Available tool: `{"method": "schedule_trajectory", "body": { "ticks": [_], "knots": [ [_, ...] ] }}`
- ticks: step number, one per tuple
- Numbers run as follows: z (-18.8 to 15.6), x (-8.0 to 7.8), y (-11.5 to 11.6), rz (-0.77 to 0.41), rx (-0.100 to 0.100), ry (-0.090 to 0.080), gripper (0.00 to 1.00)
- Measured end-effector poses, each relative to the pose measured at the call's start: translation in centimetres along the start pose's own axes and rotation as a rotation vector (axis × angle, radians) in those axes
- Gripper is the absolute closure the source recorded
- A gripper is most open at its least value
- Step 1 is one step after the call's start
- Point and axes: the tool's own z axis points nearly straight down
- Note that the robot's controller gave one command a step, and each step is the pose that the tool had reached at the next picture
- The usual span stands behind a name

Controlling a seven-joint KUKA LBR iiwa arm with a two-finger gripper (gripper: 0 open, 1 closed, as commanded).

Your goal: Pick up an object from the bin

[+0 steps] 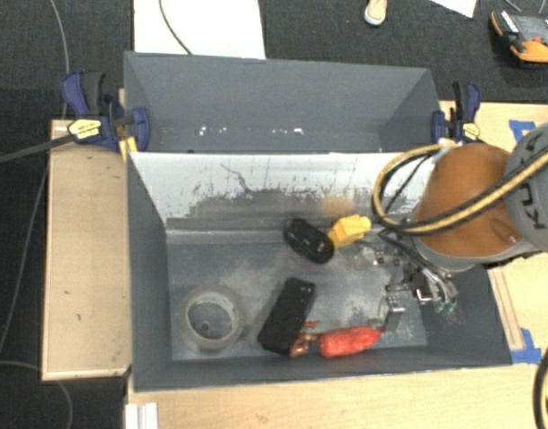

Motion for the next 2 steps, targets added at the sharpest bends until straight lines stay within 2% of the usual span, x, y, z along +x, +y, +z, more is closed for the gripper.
{"method": "schedule_trajectory", "body": {
  "ticks": [1,2],
  "knots": [
    [4.6,-2.9,10.2,-0.257,-0.012,0.014,0.0],
    [7.4,1.1,5.7,-0.242,0.002,-0.011,0.0]
  ]
}}
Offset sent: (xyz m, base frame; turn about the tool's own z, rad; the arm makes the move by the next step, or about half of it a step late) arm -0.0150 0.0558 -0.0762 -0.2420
